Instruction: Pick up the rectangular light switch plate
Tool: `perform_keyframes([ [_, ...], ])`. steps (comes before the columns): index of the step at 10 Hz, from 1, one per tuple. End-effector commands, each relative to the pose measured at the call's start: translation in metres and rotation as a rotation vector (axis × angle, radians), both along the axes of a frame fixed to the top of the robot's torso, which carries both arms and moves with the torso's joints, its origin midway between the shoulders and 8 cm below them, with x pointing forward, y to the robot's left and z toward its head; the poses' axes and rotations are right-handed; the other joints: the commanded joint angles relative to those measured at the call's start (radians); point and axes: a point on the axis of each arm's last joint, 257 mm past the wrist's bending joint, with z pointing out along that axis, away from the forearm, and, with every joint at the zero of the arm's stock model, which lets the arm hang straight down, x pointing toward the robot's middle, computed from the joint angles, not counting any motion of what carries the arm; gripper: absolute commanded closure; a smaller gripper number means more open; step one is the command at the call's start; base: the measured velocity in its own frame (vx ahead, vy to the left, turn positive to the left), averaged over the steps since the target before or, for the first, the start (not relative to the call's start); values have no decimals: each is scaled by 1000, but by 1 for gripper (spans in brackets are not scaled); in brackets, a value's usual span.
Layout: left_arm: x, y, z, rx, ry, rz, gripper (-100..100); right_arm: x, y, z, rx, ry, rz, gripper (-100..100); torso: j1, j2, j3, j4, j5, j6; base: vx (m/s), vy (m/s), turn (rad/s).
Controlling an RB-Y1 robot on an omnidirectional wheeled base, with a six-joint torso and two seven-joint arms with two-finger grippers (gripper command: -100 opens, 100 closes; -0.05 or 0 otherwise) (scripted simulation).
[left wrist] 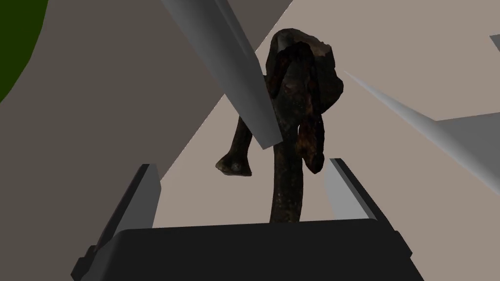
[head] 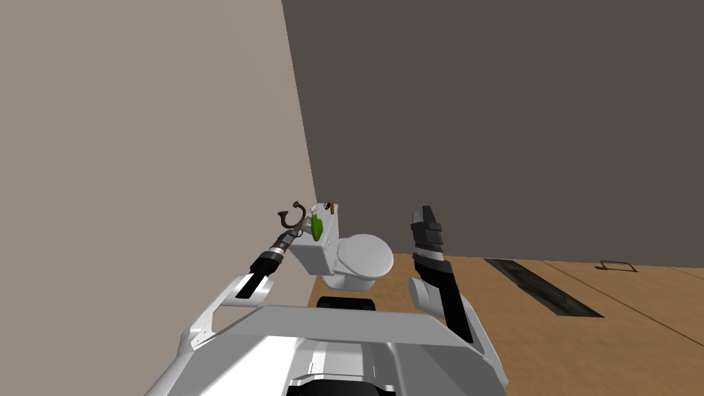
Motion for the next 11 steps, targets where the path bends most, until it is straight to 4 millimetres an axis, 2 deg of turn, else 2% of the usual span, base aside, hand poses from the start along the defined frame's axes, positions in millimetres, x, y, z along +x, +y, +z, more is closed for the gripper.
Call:
perform_keyframes([
  [1,0,0,0,0,0,0,0,0,0,0,0,0,0,0,0,0,0,0,0,0,7,-4,1],
  [2,0,2,9,-1,-5,6,-100,0,0,0,0,0,0,0,1,2,1,0,0,0,69,-3,-47],
  [3,0,1,5,0,-4,2,-100,0,0,0,0,0,0,0,2,-1,0,0,0,0,44,0,-11],
  [4,0,1,5,-1,-4,3,100,0,0,0,0,0,0,0,2,0,0,0,0,0,5,2,19],
  [8,-1,4,3,2,4,10,100,0,0,0,0,0,0,0,-3,4,3,2,-1,3,0,2,6],
  [9,-1,4,2,2,4,10,0,0,0,0,0,0,0,0,-3,5,3,2,-1,3,0,0,0],
  [10,-1,4,2,2,4,10,100,0,0,0,0,0,0,0,-3,5,4,3,-1,3,0,0,0],
  [11,-1,4,2,2,5,10,0,0,0,0,0,0,0,0,-3,5,4,3,-1,3,0,0,0],
])
